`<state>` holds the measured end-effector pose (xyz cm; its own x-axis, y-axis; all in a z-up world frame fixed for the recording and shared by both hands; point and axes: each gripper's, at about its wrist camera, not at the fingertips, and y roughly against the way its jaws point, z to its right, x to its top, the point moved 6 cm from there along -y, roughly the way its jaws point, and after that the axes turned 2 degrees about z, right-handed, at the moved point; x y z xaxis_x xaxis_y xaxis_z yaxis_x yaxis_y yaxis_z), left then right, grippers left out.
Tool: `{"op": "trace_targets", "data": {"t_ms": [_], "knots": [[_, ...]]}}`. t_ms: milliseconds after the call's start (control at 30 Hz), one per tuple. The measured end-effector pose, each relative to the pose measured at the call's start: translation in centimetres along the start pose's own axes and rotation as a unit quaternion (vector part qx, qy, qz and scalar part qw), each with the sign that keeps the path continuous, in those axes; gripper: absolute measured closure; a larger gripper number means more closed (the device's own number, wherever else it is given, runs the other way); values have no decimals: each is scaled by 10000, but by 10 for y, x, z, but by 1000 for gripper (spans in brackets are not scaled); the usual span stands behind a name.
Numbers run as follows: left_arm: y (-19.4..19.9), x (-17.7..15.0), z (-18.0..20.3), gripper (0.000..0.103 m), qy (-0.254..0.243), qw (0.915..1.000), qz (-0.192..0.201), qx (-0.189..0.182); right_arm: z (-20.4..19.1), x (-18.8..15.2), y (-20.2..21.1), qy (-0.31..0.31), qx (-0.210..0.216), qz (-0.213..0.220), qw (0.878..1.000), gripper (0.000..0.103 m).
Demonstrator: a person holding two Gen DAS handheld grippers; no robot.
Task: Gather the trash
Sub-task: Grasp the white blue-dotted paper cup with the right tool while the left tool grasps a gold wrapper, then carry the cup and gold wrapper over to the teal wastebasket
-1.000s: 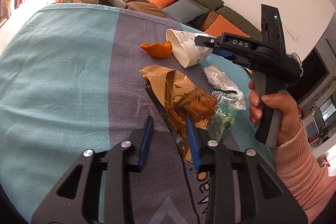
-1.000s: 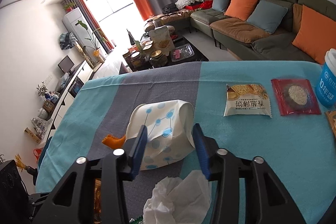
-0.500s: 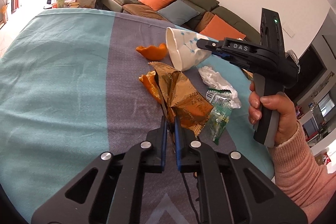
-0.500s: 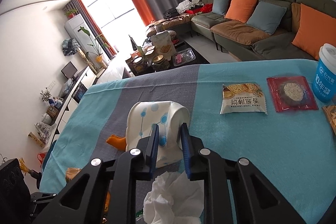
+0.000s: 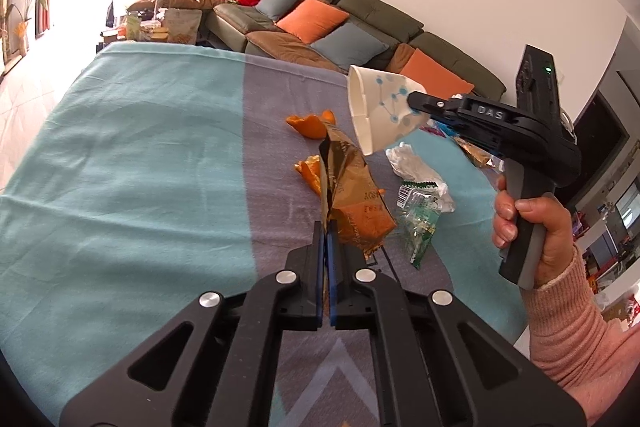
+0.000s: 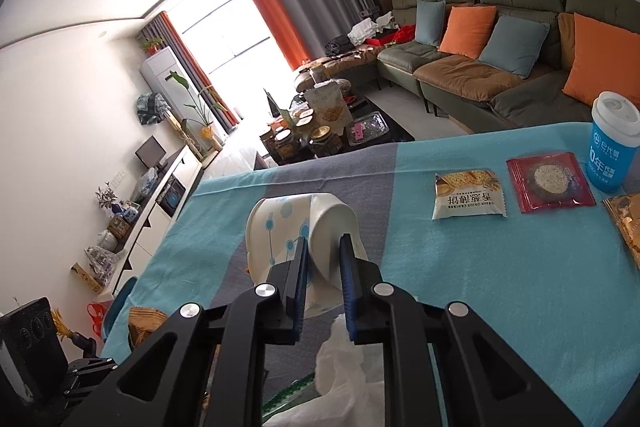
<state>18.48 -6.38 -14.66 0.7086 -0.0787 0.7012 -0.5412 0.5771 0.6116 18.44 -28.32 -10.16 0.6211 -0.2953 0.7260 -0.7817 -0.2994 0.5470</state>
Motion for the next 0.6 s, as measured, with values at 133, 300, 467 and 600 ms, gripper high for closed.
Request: {"op": "trace_targets", "data": {"t_ms": [133,300,467,600], "knots": [[14,-1,-4,101,-6,9999,119,104,-11,1,12,44,144,130,9998,89],[32,0,-7,101,-1,9994,250,243,-21,0,22,62,368,200,9991,89],[48,-4,-16,101,73,9989,305,362,-40,-6,24,140,647,158,9977,89],[59,-5,-23,101,103,9982,369,471,-58,-16,24,199,890,98,9958,89]]}}
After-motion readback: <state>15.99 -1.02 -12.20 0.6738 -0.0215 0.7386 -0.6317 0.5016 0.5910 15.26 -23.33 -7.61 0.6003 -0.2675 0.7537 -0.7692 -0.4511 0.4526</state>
